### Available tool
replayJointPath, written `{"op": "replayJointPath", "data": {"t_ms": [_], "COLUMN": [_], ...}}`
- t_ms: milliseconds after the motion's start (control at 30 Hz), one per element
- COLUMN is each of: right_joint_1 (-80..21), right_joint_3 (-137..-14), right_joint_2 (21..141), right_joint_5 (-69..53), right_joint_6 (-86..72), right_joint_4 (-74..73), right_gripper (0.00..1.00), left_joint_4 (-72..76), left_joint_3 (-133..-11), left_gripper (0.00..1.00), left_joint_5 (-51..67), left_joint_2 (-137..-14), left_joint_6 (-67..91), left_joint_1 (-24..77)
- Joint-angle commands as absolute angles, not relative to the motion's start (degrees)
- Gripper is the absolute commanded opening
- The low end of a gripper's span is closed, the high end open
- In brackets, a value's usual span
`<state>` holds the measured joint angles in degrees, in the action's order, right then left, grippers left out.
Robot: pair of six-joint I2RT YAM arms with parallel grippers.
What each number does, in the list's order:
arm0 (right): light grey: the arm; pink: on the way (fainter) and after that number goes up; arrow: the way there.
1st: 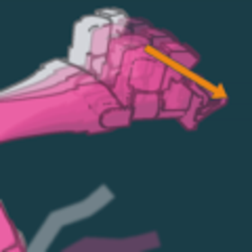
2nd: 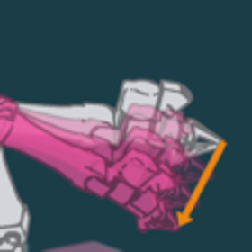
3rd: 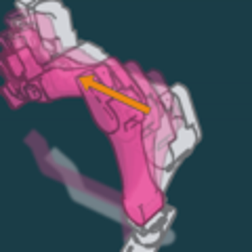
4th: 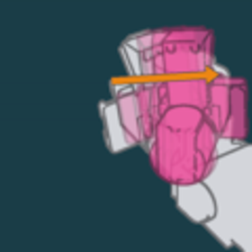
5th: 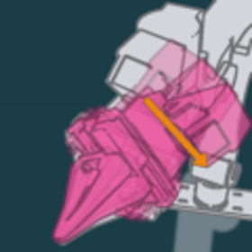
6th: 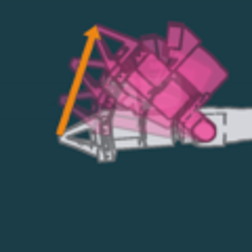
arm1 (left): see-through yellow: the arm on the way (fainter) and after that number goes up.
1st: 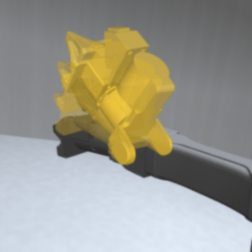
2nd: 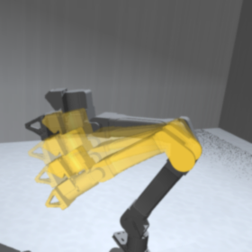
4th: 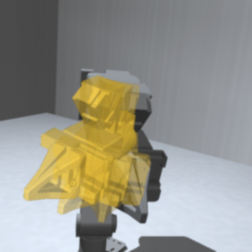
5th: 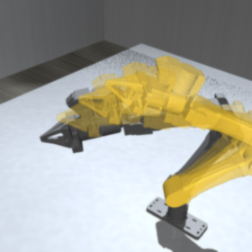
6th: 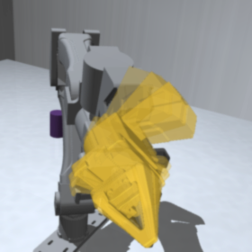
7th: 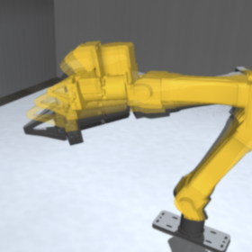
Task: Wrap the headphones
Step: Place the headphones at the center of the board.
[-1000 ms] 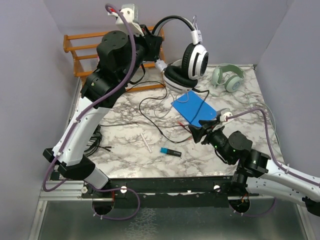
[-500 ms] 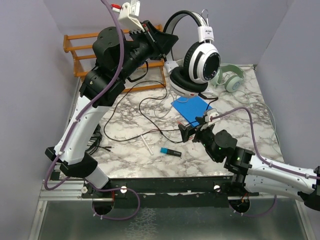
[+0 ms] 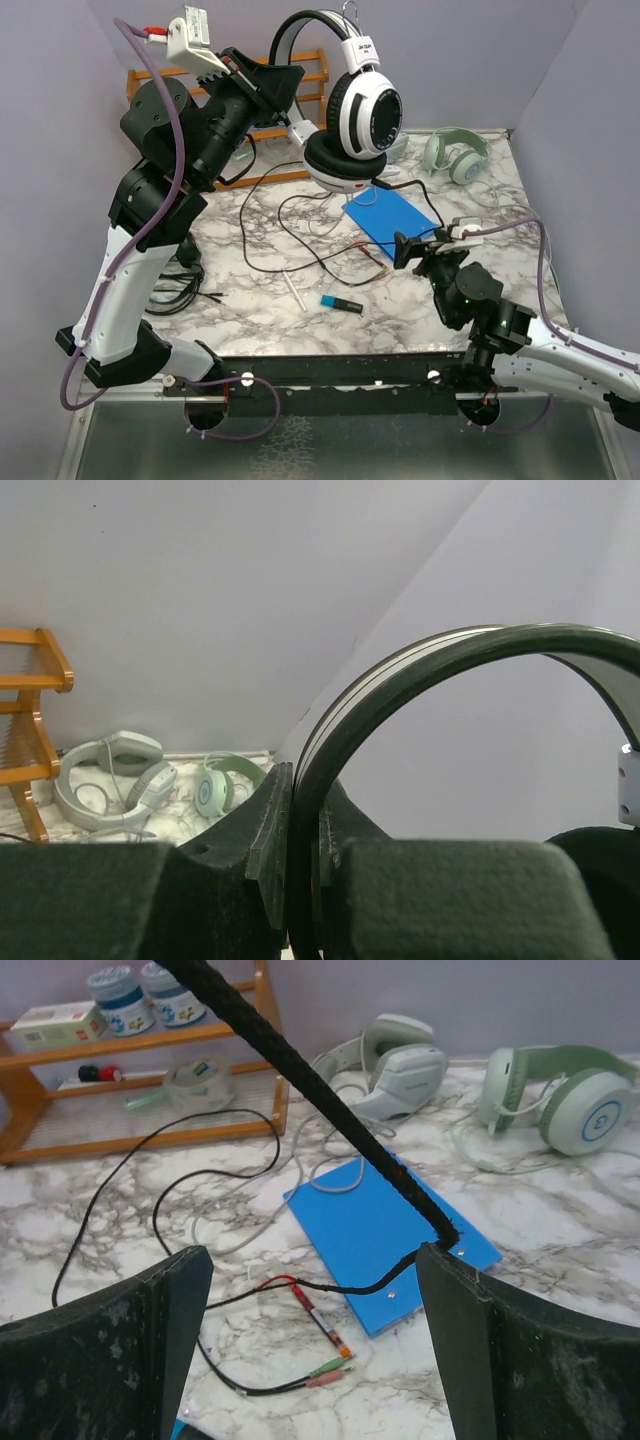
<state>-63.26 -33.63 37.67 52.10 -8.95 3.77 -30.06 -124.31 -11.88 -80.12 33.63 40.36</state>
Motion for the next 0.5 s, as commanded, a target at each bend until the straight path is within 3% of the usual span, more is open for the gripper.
{"op": "replayJointPath", "data": {"t_ms": [0, 167, 367, 467], "right_joint_1": [-62.48, -53.13, -29.31, -24.63], "right_joint_3": [-39.59, -46.7, -59.92, -64.17], "right_joint_2": [37.72, 42.1, 55.58, 61.19], "right_joint_5": [60.12, 55.0, 27.44, 18.89], "right_joint_6": [-2.47, -1.3, -10.74, -15.42], "right_joint_4": [2.56, -1.55, -15.11, -18.63], "right_gripper": [0.95, 0.96, 0.95, 0.95], "left_joint_4": [-29.82, -31.49, -32.88, -32.94], "left_joint_3": [-123.57, -121.22, -110.79, -104.14], "left_gripper": [0.0, 0.0, 0.0, 0.0], "left_joint_5": [-12.89, -13.82, -15.99, -16.92], "left_joint_2": [-79.45, -77.5, -72.75, -69.99], "left_joint_6": [35.85, 36.1, 38.43, 40.72], "left_joint_1": [40.49, 40.5, 40.51, 40.47]}}
